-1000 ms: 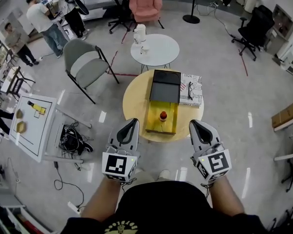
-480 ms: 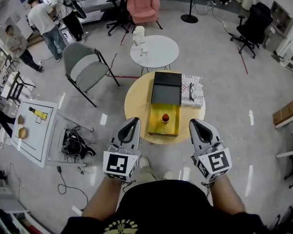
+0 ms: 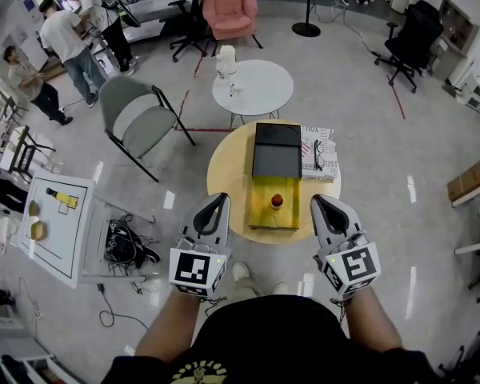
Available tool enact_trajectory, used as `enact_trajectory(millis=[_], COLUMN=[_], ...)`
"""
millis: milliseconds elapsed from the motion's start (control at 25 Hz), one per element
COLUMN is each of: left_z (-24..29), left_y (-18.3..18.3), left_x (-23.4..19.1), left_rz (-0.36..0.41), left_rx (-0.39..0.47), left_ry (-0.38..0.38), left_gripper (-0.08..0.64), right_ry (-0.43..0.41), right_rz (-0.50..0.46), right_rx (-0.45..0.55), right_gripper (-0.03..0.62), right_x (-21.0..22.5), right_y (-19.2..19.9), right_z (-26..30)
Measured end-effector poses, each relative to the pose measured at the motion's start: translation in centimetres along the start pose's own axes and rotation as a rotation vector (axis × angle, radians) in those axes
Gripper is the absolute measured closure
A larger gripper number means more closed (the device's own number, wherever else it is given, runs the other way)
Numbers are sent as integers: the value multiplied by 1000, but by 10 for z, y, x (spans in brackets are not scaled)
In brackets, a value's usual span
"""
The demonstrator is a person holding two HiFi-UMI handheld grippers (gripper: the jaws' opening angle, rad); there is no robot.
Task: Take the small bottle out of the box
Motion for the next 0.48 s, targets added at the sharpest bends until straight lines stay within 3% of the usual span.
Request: enact_trajectory(millis=[480], left_z=[21], left_y=[5], left_x=[-34], left_rz=[-5], left_rx=[14], left_ry=[45], left_gripper=[546], right_ry=[35], right_rz=[-15], right_rx=[5], right_gripper=[577], right_x=[-5], right_y=[-1], right_z=[35])
Point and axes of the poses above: the fingertips, and each gripper's own axes: z forward along the fingers, x to its right, y out of its underside, the point moved 8 cm from there along -z, backward along the fingers, and after that the axes turned 14 degrees about x, right-handed, at the moved point
